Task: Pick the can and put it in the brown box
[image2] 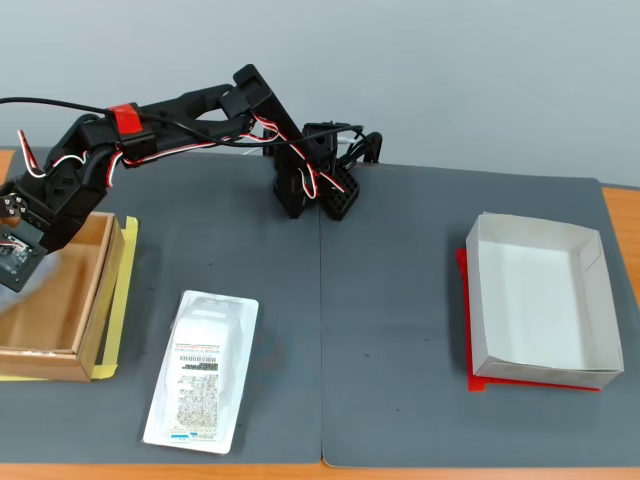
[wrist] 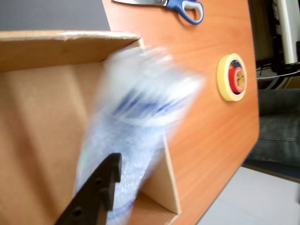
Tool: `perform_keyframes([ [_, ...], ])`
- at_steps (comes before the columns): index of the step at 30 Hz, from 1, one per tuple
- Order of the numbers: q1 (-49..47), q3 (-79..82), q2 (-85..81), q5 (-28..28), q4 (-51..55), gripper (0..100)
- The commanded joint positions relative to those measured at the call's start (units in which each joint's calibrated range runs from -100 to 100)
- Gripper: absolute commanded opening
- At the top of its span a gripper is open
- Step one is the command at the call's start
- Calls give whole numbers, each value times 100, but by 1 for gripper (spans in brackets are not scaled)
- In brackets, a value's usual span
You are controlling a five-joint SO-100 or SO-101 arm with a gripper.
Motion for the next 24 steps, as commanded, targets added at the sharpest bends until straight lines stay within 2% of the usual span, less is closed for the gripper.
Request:
perform_keyframes([
  [1,-121,-249,-194,-43,281,45],
  [5,-186,-240,-372,-54,836,41],
  [9,-292,-240,-702,-95,1487,31],
  [18,-804,-240,-2007,-1398,2467,5],
  [24,-1478,-240,-2837,-2107,2944,1],
])
